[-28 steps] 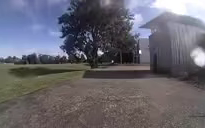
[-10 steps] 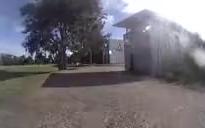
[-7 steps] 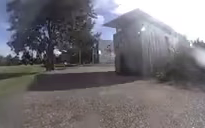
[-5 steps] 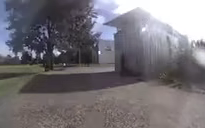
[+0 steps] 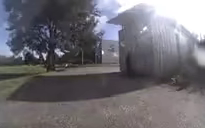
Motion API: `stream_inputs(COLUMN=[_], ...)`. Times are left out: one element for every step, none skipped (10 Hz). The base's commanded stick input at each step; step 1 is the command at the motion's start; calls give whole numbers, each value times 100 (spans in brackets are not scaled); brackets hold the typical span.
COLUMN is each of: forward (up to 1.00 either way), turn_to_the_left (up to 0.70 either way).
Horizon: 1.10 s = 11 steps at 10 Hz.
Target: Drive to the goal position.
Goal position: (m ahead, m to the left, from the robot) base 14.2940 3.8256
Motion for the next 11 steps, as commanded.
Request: stream_inputs(forward=[100, 100, 100, 100, 100, 100, 100, 100, 100, 100, 100], turn_to_the_left=[0, 0, 0, 0, 0, 0, 0, 0, 0, 0, 0])
